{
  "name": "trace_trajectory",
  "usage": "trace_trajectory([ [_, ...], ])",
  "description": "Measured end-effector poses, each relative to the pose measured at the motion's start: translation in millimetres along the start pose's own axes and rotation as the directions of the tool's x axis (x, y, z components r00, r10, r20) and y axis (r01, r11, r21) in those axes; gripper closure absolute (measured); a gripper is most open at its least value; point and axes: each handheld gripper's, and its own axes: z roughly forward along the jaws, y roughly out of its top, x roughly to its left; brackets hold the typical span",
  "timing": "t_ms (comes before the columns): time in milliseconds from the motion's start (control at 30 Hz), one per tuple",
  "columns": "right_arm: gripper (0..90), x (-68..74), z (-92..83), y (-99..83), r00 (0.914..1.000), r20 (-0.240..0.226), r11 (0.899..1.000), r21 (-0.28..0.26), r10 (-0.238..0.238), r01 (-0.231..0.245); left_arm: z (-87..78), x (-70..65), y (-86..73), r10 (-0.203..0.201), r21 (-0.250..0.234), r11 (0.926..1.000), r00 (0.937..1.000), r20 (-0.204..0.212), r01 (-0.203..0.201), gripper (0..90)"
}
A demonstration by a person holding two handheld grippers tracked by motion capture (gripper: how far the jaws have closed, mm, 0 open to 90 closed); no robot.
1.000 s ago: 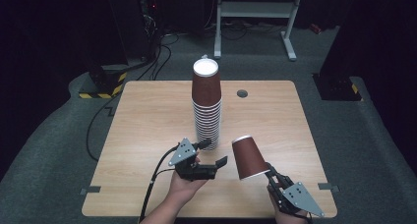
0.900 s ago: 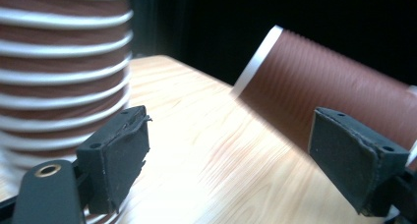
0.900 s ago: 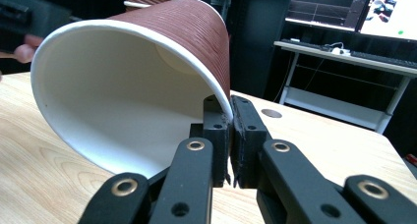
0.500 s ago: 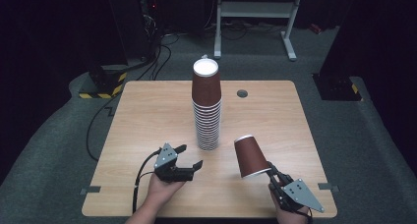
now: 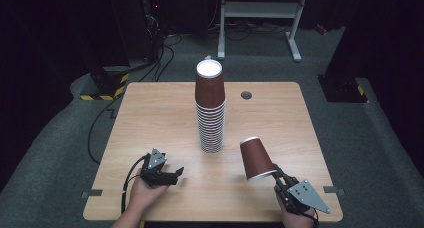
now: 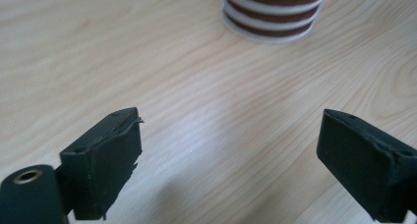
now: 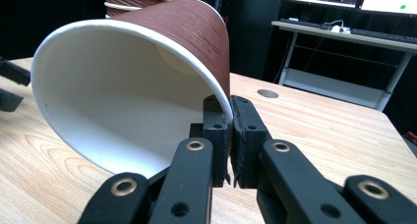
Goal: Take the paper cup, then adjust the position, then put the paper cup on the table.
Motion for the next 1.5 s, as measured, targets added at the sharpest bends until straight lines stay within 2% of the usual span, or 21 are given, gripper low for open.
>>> trace_trajectory([
  [100,85.7,-1.3,-0.1,-0.2,1.0,-0.003,1.0,0.005,0.002,-0.002,-0.4,3.0,-3.6,0.004,0.021,0.9998,0.9998,-0.017,-0.003,7.3],
  [167,85.8,-2.3,0.1,-0.1,1.0,-0.003,1.0,0.008,0.003,-0.003,-0.3,6.2,-5.8,-0.025,0.028,0.9993,0.9995,-0.017,0.025,7.2],
  [233,85.8,-3.7,0.7,0.1,1.0,-0.006,1.0,0.015,0.007,-0.007,1.2,6.0,-5.4,-0.026,0.032,0.9991,0.9995,-0.02,0.027,7.2],
  [333,85.8,-6.2,2.2,0.5,0.9998,-0.001,0.999,0.028,0.018,-0.018,6.2,5.5,-3.8,-0.025,0.078,0.9966,0.9996,-0.016,0.026,7.1],
  [400,85.8,-9.1,3.9,1.0,0.9998,0.002,0.999,0.041,0.022,-0.022,10.5,4.7,-3.1,-0.012,0.124,0.9922,0.9998,-0.016,0.014,7.4],
  [500,85.8,-13.0,7.3,3.0,0.9998,0.005,0.998,0.064,0.017,-0.017,11.3,2.7,-2.7,0.012,0.123,0.9924,0.9999,0.003,-0.012,6.4],
  [800,85.8,-12.6,10.3,11.4,0.9998,0.02,0.992,0.124,-0.009,0.006,11.1,2.5,-3.5,0.002,0.122,0.9925,1.0,0.005,-0.002,5.5],
  [867,85.8,-10.7,13.3,14.1,0.9999,0.012,0.989,0.147,-0.005,0.003,11.6,2.5,-3.5,-0.004,0.124,0.9923,1.0,-0.004,0.004,4.3],
  [933,85.8,-8.4,14.5,18.2,0.9997,0.004,0.987,0.157,-0.024,0.023,11.7,2.6,-3.5,-0.003,0.124,0.9923,1.0,-0.002,0.004,4.2],
  [1067,85.8,-8.7,16.0,26.2,0.9994,-0.011,0.984,0.173,-0.033,0.034,10.9,2.0,-4.3,-0.005,0.122,0.9926,1.0,-0.004,0.005,4.2],
  [1333,85.7,-16.9,17.9,32.7,0.9998,-0.014,0.979,0.204,-0.01,0.013,11.0,2.2,-4.4,-0.001,0.121,0.9926,1.0,0.002,0.001,4.0],
  [1500,85.7,-24.3,18.5,38.7,0.9994,-0.033,0.959,0.282,0.004,0.006,10.3,2.0,-4.9,0.001,0.121,0.9926,1.0,0.001,-0.001,4.0],
])
